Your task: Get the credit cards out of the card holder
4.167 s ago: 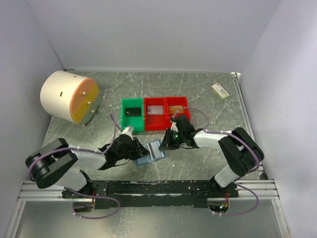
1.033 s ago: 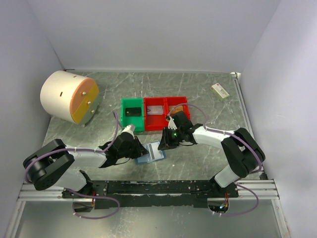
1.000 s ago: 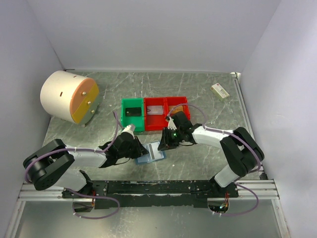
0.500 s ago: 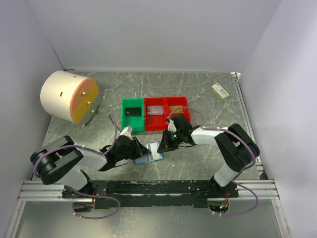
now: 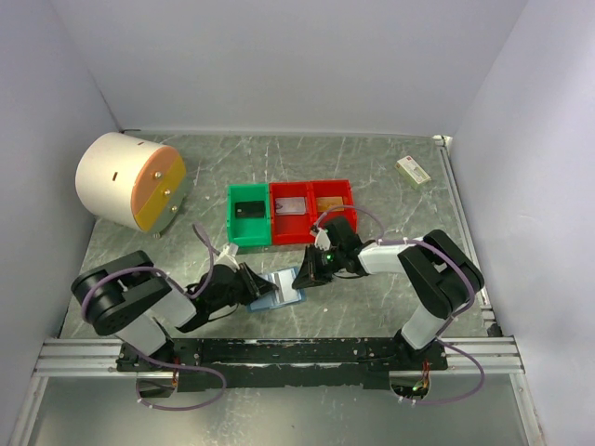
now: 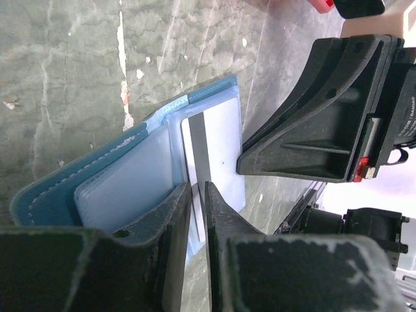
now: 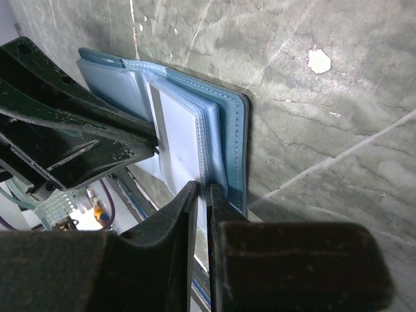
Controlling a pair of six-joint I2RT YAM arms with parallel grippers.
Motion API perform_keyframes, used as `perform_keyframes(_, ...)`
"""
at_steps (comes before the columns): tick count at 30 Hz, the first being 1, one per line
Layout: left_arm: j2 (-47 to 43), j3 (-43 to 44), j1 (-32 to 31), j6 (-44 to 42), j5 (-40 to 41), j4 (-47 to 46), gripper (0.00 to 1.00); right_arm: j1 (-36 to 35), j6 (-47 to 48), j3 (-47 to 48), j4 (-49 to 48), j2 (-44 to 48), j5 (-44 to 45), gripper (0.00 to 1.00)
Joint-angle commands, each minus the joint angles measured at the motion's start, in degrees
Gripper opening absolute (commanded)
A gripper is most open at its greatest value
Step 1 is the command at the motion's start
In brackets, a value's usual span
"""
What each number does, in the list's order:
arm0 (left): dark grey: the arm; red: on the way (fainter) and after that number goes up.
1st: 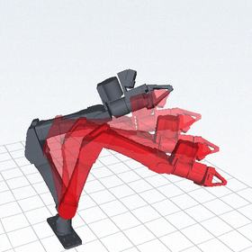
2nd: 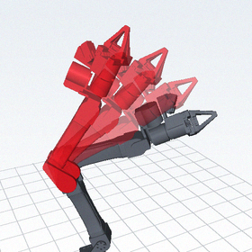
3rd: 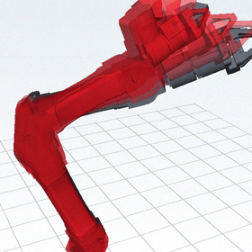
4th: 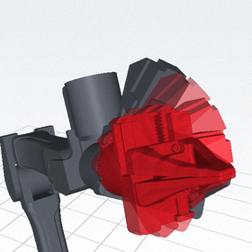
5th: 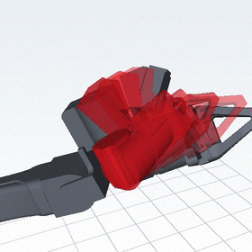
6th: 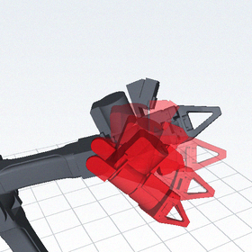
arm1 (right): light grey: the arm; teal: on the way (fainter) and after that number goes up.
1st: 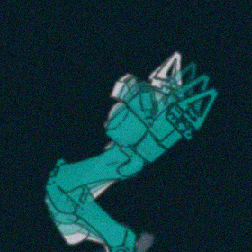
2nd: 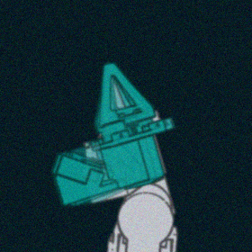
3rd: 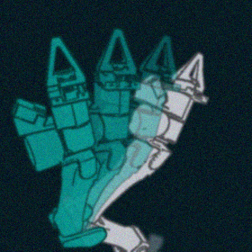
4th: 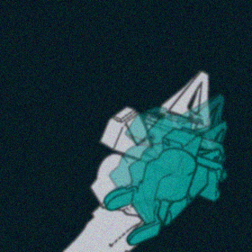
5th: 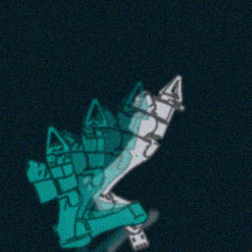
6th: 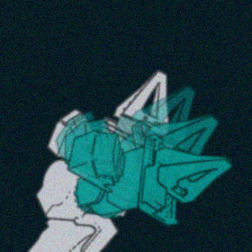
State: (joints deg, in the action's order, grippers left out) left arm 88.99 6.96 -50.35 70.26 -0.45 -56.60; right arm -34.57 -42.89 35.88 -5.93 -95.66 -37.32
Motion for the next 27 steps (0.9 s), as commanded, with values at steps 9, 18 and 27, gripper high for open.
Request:
perform_keyframes(9,4.44,0.30,-0.47,-0.88,-7.07,-19.20,0.18,-1.35,-0.51,-1.87,2.35,-3.18,1.63,0.09)
perform_keyframes(18,-2.59,1.22,-0.51,-4.00,-5.55,-8.92,0.26,-1.32,-0.68,-1.45,2.06,-3.60,1.19,0.09)
perform_keyframes(27,1.99,3.18,-0.52,-3.65,-7.89,-10.78,0.20,-1.35,-1.13,-1.20,1.30,-3.62,0.67,0.09)
